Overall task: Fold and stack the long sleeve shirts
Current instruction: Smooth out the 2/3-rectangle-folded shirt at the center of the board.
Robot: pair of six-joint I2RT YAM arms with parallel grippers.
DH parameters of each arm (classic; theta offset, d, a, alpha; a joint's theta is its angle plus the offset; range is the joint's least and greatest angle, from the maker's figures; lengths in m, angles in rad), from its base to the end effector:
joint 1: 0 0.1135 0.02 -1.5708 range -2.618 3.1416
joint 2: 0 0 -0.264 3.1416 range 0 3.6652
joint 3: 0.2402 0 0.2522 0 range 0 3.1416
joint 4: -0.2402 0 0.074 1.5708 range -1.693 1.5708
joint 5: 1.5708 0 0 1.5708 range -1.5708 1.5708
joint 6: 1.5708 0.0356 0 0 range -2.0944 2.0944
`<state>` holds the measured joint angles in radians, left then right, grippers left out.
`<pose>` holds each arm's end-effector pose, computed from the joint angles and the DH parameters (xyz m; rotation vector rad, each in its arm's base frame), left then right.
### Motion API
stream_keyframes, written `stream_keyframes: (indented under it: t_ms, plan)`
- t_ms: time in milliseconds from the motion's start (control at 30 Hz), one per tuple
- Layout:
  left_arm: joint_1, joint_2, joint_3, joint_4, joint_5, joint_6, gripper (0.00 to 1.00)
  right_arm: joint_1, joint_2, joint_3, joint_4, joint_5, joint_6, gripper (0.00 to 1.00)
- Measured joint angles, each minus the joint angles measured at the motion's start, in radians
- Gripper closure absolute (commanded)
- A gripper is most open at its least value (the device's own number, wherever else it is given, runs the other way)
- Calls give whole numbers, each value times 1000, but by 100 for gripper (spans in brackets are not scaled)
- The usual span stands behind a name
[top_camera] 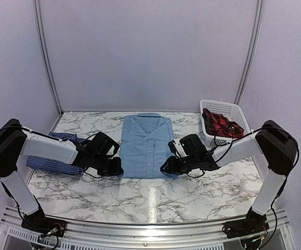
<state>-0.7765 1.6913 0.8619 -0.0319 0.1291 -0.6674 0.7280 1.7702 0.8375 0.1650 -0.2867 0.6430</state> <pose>0.2341 -0.2364 0.1525 0.2030 2.5806 -0.7590 0.2503 0.2365 0.1361 -0.2618 2.5158 0.9607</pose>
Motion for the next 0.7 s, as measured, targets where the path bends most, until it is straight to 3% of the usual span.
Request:
stream_keyframes:
  t_ms: [300,700]
  plan:
    - [23,-9,-10,-5,1,3,92,-5,-68,-98,-6,16,-1,70]
    - [56,-71,-69,-41,10,11,79,-10,-225,-192,-114,72,-7,68]
